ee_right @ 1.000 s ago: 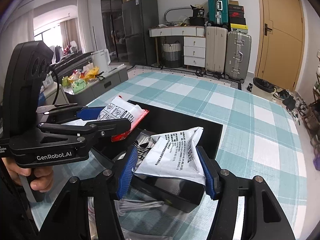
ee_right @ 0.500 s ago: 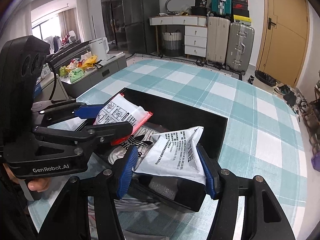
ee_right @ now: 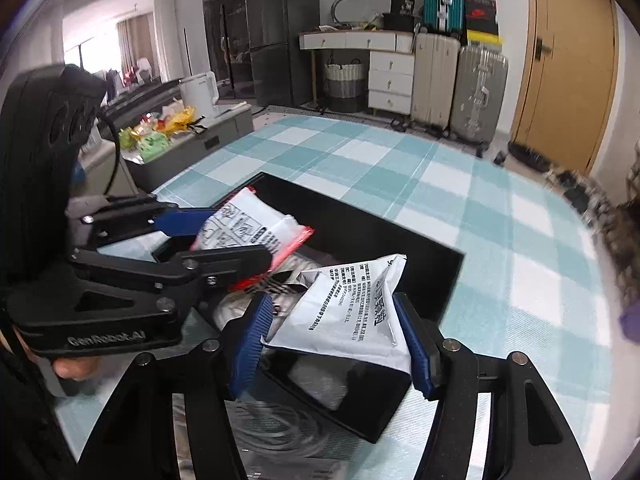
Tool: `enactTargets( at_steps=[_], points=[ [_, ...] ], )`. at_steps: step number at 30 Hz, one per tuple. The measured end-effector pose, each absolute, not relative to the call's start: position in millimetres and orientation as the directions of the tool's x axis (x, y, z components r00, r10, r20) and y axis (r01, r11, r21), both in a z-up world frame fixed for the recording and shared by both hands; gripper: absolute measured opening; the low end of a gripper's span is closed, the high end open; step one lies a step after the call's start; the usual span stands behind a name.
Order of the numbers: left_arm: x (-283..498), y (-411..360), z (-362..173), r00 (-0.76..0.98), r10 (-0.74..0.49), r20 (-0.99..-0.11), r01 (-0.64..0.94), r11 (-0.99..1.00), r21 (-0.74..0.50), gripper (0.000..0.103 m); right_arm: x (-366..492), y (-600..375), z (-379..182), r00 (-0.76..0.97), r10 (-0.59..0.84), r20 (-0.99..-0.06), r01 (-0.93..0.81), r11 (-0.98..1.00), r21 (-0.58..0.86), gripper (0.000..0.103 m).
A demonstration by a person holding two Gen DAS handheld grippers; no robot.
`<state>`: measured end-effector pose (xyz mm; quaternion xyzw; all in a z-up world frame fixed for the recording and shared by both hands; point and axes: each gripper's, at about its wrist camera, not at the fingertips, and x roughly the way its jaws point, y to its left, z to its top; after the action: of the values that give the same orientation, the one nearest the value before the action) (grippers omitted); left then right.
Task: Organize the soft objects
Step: 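Open both tools to drop the packet and sachet into the box, then move both tools back toward the cables and remaining items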
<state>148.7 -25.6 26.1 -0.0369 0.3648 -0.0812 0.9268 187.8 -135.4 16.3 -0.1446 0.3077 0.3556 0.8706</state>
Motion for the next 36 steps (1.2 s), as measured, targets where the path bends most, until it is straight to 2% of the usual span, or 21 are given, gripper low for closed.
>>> enactTargets(
  at_steps=[1,3,6,8,12,13,15,21,36],
  points=[
    [148,-26,26,0.720,-0.179,-0.671,0.126,0.984,-0.128,0.049,186,-136,18,0.571,0.529,-0.628,-0.707,0.705,-0.049,0.065],
    [147,-26,26,0.717,-0.185,-0.672,0.132,0.983,-0.130,0.050,182,-140,22,0.604,0.525,-0.599,-0.700,0.709,-0.084,0.079],
    [145,-27,28,0.717,-0.195,-0.669,0.143,0.981,-0.133,0.055,178,-147,27,0.646,0.504,-0.573,-0.675,0.727,-0.121,0.086],
    [142,-27,31,0.726,-0.196,-0.659,0.147,0.981,-0.130,0.070,177,-154,29,0.659,0.485,-0.575,-0.656,0.744,-0.123,0.090],
    [131,-28,38,0.737,-0.208,-0.644,0.163,0.978,-0.129,0.090,171,-169,31,0.662,0.480,-0.575,-0.638,0.764,-0.096,0.099],
    [127,-29,41,0.746,-0.192,-0.637,0.155,0.981,-0.114,0.102,168,-173,32,0.662,0.483,-0.574,-0.633,0.770,-0.081,0.100],
    [117,-29,47,0.776,-0.146,-0.614,0.124,0.989,-0.079,0.103,162,-180,34,0.656,0.488,-0.576,-0.627,0.777,-0.057,0.102],
    [95,-23,52,0.785,-0.134,-0.604,0.110,0.991,-0.077,0.103,145,-199,37,0.645,0.513,-0.567,-0.609,0.792,0.024,0.102],
    [52,-23,42,0.781,-0.111,-0.615,0.072,0.993,-0.089,0.103,105,-209,20,0.601,0.522,-0.606,-0.643,0.766,0.021,0.102]
  ],
)
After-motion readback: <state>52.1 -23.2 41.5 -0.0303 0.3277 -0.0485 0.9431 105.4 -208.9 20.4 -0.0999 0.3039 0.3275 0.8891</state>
